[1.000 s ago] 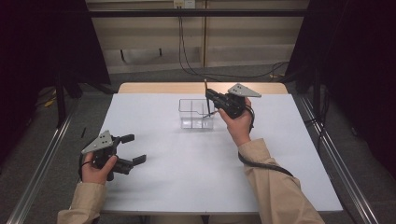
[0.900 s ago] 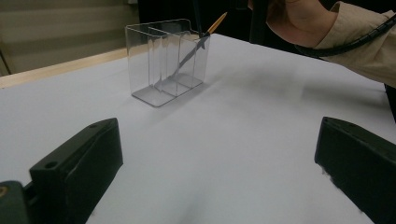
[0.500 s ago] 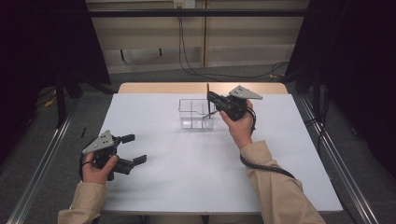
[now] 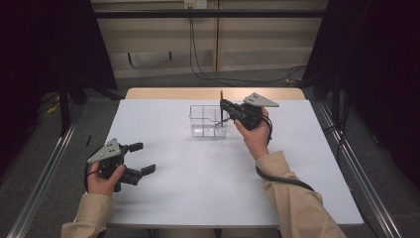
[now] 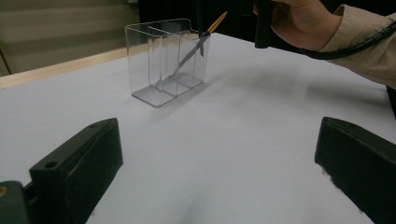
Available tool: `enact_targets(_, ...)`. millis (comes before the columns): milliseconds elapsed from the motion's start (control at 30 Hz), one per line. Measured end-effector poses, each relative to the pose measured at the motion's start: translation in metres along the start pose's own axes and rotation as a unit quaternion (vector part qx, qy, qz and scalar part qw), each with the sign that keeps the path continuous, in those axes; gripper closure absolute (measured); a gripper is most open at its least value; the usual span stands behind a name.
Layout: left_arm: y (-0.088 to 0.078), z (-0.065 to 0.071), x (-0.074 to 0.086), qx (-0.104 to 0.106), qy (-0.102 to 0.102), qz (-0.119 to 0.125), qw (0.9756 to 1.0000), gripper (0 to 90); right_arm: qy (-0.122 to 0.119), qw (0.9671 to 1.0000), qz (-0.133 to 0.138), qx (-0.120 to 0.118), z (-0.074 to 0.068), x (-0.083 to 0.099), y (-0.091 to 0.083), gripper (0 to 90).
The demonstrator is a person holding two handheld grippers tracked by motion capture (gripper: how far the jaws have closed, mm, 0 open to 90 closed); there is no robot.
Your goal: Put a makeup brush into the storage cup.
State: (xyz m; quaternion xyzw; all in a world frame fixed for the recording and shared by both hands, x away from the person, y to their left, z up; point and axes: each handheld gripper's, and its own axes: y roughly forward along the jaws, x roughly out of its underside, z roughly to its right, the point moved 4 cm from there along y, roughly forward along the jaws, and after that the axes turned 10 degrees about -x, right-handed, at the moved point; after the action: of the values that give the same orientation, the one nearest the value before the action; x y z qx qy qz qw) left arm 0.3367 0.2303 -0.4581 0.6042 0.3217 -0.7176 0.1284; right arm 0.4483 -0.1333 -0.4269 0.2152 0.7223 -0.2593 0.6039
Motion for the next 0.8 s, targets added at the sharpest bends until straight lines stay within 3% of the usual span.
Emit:
enact_targets(133, 0.000, 0.000, 0.000, 0.002, 0.000, -0.001, 1.0000, 0.9, 0.003, 1.0000, 0.000, -0.003, -0.001, 0.000, -0.002, 82.3)
enact_targets(300, 0.001, 0.001, 0.000, 0.003, -0.001, -0.002, 1.0000, 0.9, 0.012, 0.9999, 0.001, -0.008, -0.003, -0.001, -0.004, 61.8)
enact_targets(500, 0.002, 0.001, 0.000, 0.001, 0.001, -0.003, 1.0000, 0.9, 0.006, 0.9999, -0.004, -0.013, -0.008, -0.003, -0.007, 43.6)
enact_targets(800, 0.003, 0.001, -0.001, 0.004, 0.000, -0.003, 1.0000, 0.9, -0.004, 0.9997, -0.008, -0.021, -0.010, -0.004, -0.011, 32.6)
